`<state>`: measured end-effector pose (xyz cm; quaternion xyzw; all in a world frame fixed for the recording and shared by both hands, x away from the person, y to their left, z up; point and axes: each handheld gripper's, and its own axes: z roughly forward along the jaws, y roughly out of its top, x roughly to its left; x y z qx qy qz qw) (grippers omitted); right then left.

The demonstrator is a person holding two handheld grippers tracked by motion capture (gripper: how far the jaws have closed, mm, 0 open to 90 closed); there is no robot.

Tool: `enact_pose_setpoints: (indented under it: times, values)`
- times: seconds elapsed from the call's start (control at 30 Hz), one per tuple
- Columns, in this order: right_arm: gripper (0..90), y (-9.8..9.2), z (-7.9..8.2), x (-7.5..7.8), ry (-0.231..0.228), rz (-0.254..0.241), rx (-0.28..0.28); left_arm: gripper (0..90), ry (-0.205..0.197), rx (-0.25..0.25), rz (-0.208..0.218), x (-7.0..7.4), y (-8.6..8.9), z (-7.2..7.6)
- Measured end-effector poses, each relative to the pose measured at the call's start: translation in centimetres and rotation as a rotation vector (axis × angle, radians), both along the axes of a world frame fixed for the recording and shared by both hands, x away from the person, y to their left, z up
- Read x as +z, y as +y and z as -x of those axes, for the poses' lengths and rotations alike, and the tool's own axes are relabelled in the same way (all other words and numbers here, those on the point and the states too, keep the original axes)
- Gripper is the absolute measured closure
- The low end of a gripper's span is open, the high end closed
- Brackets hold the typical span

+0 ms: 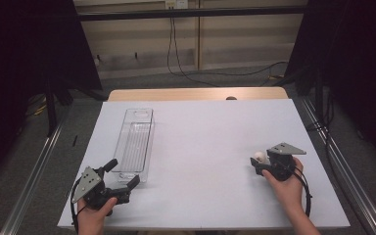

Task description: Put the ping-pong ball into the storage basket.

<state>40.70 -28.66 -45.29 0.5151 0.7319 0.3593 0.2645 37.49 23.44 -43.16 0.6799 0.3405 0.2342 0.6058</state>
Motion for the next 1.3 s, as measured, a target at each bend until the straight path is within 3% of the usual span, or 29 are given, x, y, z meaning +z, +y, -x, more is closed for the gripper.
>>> enact_pose_setpoints:
  times: [0.17, 0.47, 0.67, 0.77, 0.9, 0.93, 1.2, 1.3]
  values:
    - [37.1, 0.23, -0.12, -0.18, 0.015, 0.007, 0.015, 2.1, 0.002, -0.005, -0.003, 0.07, -0.06, 0.04]
    - [40.4, 0.22, -0.38, -0.31, 0.022, 0.004, -0.001, 2.1, 0.003, 0.001, -0.01, 0.06, -0.13, 0.06]
    - [47.6, 0.44, -0.41, -0.33, 0.038, 0.016, -0.005, 1.5, 0.009, -0.009, 0.012, 0.09, -0.24, 0.09]
    - [51.0, 0.35, -0.51, -0.41, 0.037, 0.009, 0.005, 1.0, 0.003, -0.014, -0.002, 0.14, -0.14, 0.09]
    - [51.3, 0.28, -0.51, -0.39, 0.04, -0.001, 0.003, 1.0, 0.011, -0.018, 0.017, 0.08, -0.24, 0.13]
    - [51.3, 0.28, -0.51, -0.39, 0.04, -0.001, 0.003, 1.0, 0.009, -0.023, -0.002, 0.1, -0.06, 0.07]
    - [51.3, 0.26, -0.34, -0.06, 0.031, -0.031, 0.019, 1.1, 0.021, -0.031, 0.013, 0.06, -0.25, 0.07]
    - [51.3, 0.35, -0.25, 0.13, 0.024, -0.043, 0.028, 1.1, 0.025, -0.031, -0.011, 0.05, -0.11, 0.06]
